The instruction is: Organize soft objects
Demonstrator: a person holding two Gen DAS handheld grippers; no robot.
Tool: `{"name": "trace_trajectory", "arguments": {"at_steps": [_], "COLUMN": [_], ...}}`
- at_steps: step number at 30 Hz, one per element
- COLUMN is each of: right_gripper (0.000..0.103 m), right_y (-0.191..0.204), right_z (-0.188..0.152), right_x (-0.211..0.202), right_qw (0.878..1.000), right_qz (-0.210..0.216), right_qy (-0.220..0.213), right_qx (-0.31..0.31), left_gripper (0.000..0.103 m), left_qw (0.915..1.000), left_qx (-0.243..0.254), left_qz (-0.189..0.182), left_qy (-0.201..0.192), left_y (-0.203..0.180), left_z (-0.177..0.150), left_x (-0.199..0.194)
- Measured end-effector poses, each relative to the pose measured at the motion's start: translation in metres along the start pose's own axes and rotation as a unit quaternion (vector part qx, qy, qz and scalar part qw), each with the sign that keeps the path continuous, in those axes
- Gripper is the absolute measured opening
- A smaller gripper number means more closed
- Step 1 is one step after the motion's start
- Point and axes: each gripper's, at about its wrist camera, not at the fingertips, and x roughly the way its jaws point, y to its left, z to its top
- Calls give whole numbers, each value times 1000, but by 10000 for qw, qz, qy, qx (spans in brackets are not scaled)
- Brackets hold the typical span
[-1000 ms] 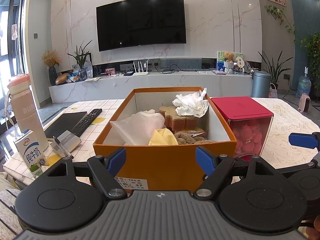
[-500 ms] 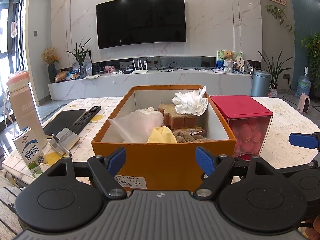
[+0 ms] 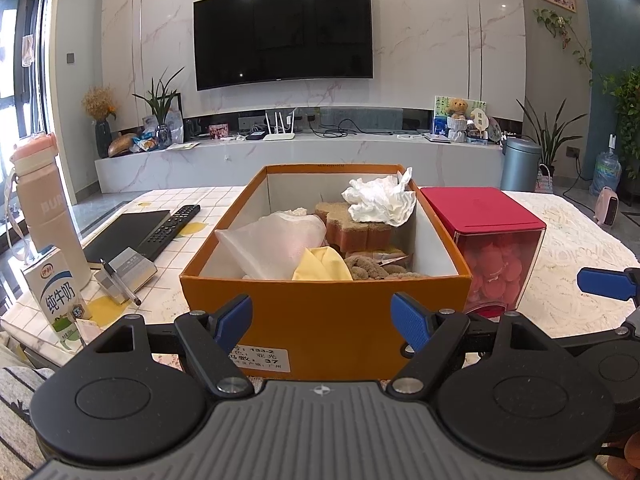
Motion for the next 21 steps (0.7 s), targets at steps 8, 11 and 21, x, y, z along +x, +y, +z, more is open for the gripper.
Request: {"name": "trace_trajectory", "arguments": {"at_steps": [8, 11, 21], "right_gripper": [100, 100, 100], "right_y": [0, 0, 2], "right_z": [0, 0, 0], "right_x": [0, 0, 2], "right_qw": [10000, 10000, 10000], "right_qz": [-18, -20, -49], "right_qy": [3, 11, 68], "right_qx": [-11, -15, -50], "left_gripper": [93, 93, 93], "left_qw": [10000, 10000, 10000], "left_qx": [-4, 2, 11], "left_qz": [-2, 6, 27], "left_qy": [1, 11, 47], "left_y": [0, -1, 0], "left_z": [1, 0, 0], "left_x": [0, 0, 2]}}
